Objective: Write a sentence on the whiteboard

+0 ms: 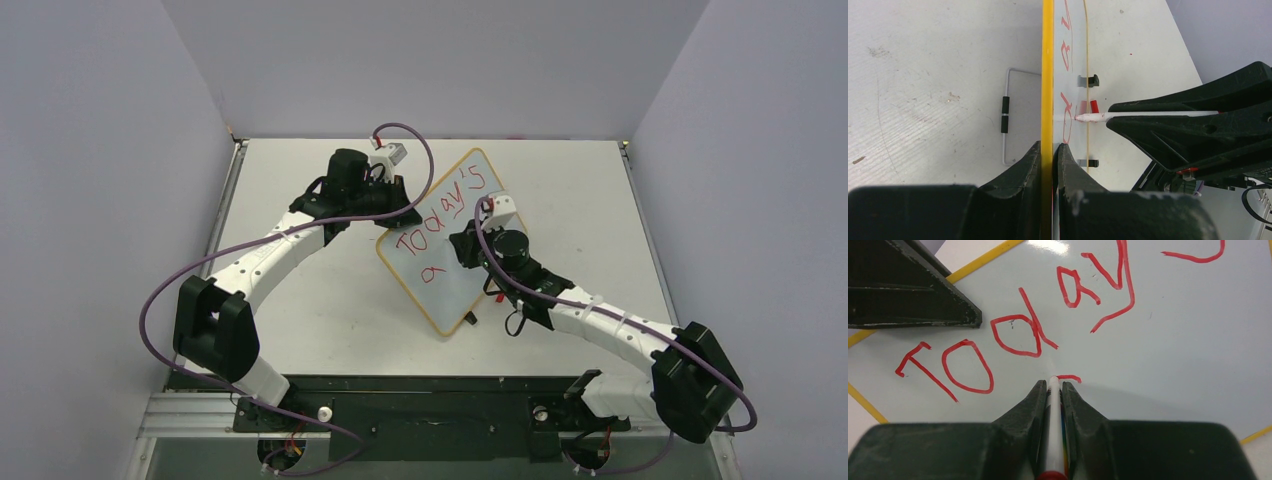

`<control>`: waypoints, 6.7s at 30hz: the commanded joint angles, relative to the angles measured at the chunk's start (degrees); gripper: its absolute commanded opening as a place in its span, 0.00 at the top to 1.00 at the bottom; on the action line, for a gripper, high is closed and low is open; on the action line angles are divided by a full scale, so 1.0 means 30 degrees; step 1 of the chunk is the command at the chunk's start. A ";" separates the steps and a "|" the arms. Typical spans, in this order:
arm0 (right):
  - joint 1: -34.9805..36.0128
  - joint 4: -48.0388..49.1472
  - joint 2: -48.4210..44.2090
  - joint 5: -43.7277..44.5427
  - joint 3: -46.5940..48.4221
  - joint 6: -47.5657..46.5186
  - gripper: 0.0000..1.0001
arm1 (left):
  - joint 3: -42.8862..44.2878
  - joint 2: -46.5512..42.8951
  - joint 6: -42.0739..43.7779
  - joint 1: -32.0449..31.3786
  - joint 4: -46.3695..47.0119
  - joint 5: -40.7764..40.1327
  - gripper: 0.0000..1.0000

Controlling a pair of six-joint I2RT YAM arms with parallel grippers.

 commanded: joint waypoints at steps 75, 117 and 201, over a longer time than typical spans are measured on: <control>0.1424 -0.1129 0.0174 0.3245 -0.0948 0.0739 1.00 | -0.0282 -0.0722 0.1537 0.0065 0.0720 -0.1494 1.00; 0.3587 -0.3855 -0.1833 0.4293 0.2410 0.0150 1.00 | -0.0311 -0.0782 0.1509 0.0065 0.0699 -0.1458 1.00; 0.0393 -0.4516 -0.1932 0.3002 0.1850 0.0428 1.00 | -0.0421 -0.0901 0.1420 0.0065 0.0875 -0.1408 1.00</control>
